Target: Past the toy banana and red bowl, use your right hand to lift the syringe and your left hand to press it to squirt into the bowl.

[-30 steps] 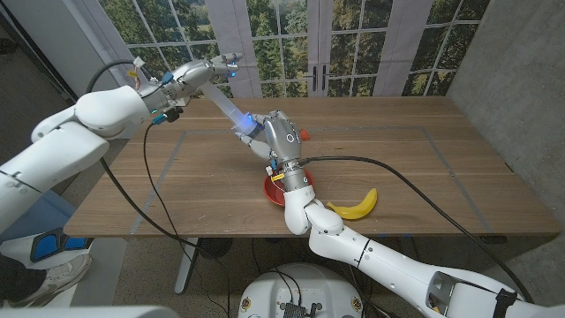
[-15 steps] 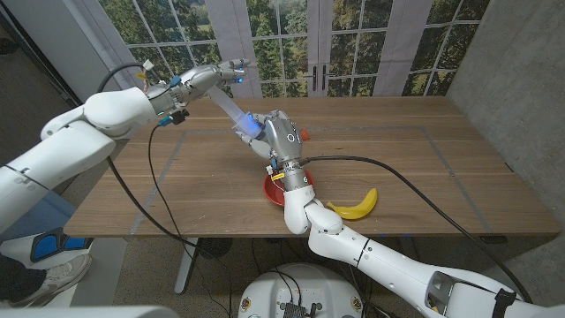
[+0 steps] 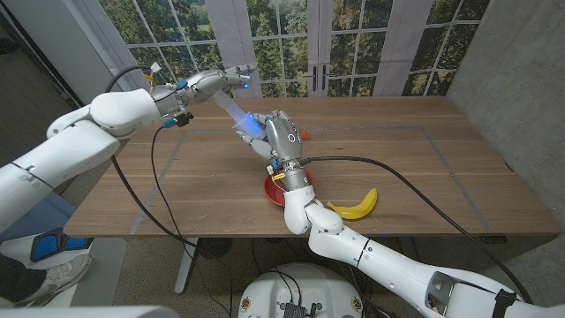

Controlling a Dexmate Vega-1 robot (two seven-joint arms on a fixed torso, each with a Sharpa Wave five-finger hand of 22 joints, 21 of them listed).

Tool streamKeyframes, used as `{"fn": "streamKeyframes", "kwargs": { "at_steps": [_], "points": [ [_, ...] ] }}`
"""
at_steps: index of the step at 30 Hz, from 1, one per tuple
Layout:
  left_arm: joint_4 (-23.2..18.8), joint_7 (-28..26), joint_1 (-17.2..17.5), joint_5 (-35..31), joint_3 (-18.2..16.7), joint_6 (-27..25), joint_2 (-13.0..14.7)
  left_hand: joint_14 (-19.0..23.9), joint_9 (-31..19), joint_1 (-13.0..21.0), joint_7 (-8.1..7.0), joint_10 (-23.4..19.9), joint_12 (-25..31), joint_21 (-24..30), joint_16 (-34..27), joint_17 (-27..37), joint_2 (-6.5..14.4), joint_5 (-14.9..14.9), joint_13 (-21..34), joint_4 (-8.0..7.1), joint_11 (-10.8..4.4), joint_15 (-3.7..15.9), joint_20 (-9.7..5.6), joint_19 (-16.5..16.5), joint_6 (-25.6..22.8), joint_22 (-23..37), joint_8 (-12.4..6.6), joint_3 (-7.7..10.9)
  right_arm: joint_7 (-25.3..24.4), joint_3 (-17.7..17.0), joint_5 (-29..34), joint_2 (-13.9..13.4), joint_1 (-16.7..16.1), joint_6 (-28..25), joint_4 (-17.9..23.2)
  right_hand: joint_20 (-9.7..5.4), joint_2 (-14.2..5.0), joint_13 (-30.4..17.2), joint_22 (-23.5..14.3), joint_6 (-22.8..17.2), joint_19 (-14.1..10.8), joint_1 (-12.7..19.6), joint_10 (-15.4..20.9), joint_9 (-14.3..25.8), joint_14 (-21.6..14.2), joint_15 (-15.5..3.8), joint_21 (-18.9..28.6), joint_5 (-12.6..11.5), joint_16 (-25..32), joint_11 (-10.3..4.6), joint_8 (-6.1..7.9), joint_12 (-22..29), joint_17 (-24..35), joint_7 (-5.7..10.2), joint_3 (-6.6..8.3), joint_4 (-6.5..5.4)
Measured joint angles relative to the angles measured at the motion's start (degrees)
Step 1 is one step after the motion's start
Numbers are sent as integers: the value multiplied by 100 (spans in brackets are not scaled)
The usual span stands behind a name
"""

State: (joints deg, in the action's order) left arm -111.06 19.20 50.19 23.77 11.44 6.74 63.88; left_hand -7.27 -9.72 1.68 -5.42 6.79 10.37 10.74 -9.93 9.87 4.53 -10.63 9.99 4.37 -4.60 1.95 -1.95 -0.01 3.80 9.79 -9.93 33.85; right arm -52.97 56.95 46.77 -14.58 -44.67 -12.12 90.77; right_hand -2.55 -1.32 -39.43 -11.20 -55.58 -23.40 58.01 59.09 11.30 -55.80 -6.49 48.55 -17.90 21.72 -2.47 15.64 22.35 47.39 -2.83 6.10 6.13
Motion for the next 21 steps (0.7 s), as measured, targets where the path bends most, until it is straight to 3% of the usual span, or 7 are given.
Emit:
{"fn": "streamKeyframes", "kwargs": {
  "at_steps": [21],
  "points": [
    [47,154,-179,52,294,-44,-59,0,0,0,0,41,0,0,0,0,0,0,0,-24,0,0,0,0,41,0,0,25,4,-20,-4,-39,-27,13,59,0,0,-39,0,0,-1,0,0,44,-1,1,22,22,-33,0,0,-39,26,0,-25,-24]
  ]
}}
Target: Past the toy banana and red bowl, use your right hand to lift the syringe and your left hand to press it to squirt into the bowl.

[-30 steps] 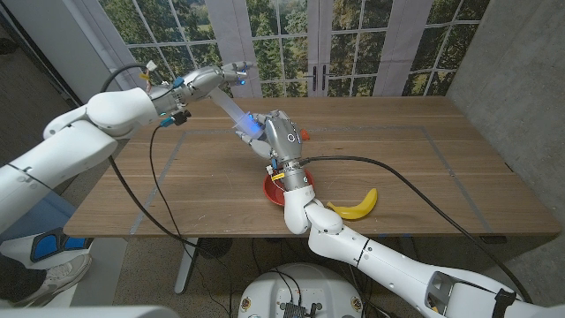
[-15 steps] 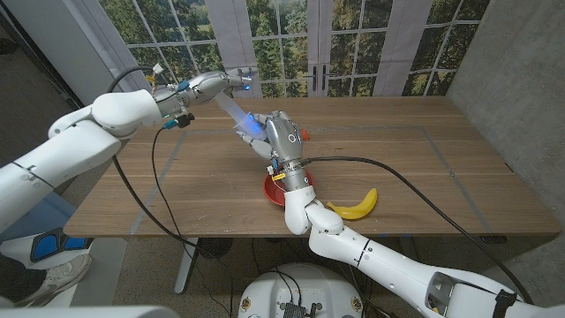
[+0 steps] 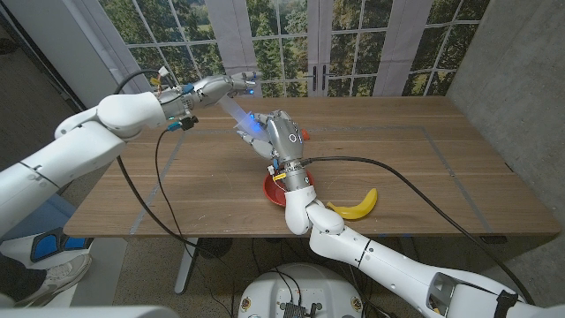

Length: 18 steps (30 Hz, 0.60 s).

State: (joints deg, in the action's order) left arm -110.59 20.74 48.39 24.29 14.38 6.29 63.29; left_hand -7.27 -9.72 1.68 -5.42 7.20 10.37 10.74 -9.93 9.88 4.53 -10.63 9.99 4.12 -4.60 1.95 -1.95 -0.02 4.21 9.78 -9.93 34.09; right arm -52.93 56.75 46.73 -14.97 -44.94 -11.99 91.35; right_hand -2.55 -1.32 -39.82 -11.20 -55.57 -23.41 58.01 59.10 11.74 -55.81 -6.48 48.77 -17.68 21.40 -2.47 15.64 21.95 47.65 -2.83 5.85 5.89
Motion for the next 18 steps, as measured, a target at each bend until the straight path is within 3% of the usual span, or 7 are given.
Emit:
{"fn": "streamKeyframes", "kwargs": {
  "at_steps": [18],
  "points": [
    [-148,-98,-93,-345,214,-134,3,-22,0,0,-1,20,0,0,0,0,0,0,0,0,21,22,10,52,41,0,0,0,35,-23,1,-6,-11,31,30,0,0,0,28,-1,0,0,0,-3,-1,1,0,19,-22,0,-19,0,27,-1,0,0]
  ]
}}
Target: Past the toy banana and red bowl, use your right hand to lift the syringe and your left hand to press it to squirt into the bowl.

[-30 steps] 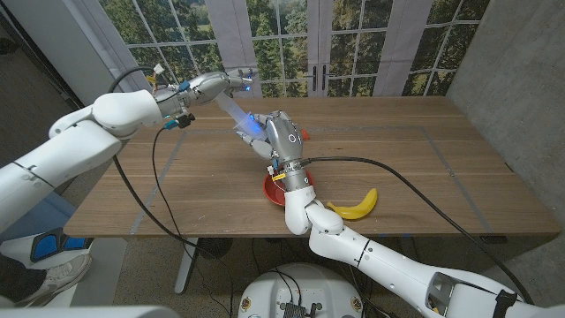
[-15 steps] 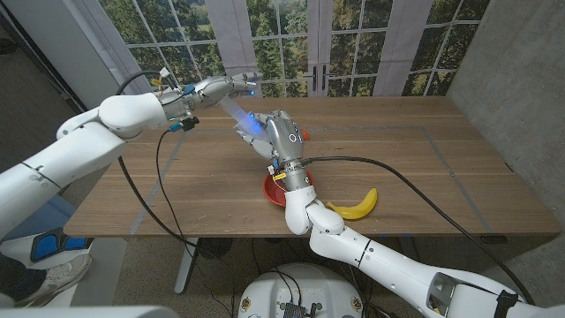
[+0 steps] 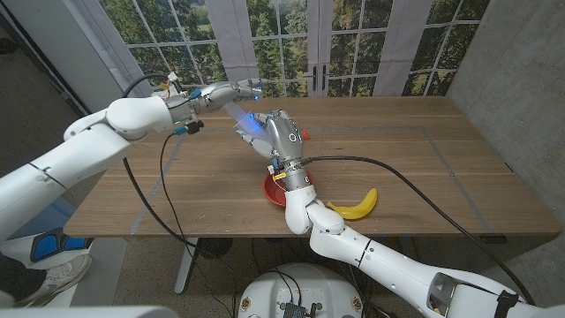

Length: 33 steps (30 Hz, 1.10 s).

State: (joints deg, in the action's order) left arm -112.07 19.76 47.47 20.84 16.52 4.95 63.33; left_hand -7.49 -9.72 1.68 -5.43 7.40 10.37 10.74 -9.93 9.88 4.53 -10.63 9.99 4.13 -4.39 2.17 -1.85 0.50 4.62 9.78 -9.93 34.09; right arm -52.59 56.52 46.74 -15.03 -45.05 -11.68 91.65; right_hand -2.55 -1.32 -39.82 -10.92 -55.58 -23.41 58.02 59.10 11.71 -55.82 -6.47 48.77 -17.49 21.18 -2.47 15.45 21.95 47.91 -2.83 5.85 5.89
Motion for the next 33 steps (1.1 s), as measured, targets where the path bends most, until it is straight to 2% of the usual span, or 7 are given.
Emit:
{"fn": "streamKeyframes", "kwargs": {
  "at_steps": [10,33],
  "points": [
    [-172,-229,61,-333,28,-63,37,0,0,0,0,0,0,0,0,0,0,0,0,0,0,0,0,0,0,0,0,0,5,-14,-27,-4,-16,27,16,-22,0,-16,-1,-31,22,0,0,-6,-1,0,44,11,-21,0,-6,-36,27,-31,-6,-6],
    [-141,-156,60,-296,178,-4,-140,1,0,0,-31,30,0,0,0,0,0,0,0,1,-31,-1,21,21,31,0,0,0,-2,-56,-45,-29,-66,57,64,0,0,-21,-1,-60,42,0,50,-12,-11,11,44,10,-63,11,-58,-57,53,-3,-22,-22]
  ]
}}
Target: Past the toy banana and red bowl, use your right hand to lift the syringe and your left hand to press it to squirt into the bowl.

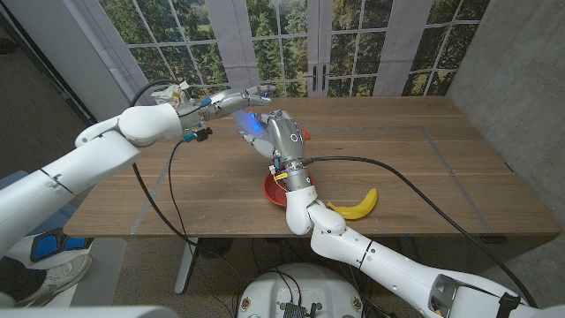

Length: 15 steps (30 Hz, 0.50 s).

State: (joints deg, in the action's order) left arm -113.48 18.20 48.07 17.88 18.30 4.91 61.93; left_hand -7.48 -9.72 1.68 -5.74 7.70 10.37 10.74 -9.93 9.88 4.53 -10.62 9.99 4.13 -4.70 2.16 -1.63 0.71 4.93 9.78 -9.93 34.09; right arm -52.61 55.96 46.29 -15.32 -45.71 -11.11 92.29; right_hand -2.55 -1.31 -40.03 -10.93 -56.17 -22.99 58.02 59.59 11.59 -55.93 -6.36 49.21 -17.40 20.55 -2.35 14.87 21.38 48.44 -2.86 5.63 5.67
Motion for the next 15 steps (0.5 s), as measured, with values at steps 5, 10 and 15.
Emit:
{"fn": "streamKeyframes", "kwargs": {
  "at_steps": [5,10,15],
  "points": [
    [0,20,-9,5,20,-12,-5,-33,0,0,0,0,0,0,0,0,0,0,0,-41,0,-30,-32,31,0,0,0,-5,-11,-5,0,-10,-16,5,9,0,0,-20,0,0,0,0,0,2,0,0,0,0,0,0,20,-14,0,0,0,0],
    [-3,26,-9,18,27,-17,-12,-52,0,0,-21,30,0,0,0,0,0,0,0,-41,30,-10,-12,51,21,0,0,-6,-16,-9,2,-20,-29,7,26,0,0,-20,0,0,0,0,0,2,0,0,45,1,0,0,20,-16,-1,0,0,0],
    [-18,20,7,26,27,-29,-12,-51,0,0,-62,31,0,0,0,0,0,0,0,-40,31,-11,-41,81,62,0,0,-6,-16,-11,11,-30,-51,1,53,0,0,-20,0,1,0,0,0,2,0,0,45,2,1,0,20,-29,-1,1,0,0]
  ]
}}
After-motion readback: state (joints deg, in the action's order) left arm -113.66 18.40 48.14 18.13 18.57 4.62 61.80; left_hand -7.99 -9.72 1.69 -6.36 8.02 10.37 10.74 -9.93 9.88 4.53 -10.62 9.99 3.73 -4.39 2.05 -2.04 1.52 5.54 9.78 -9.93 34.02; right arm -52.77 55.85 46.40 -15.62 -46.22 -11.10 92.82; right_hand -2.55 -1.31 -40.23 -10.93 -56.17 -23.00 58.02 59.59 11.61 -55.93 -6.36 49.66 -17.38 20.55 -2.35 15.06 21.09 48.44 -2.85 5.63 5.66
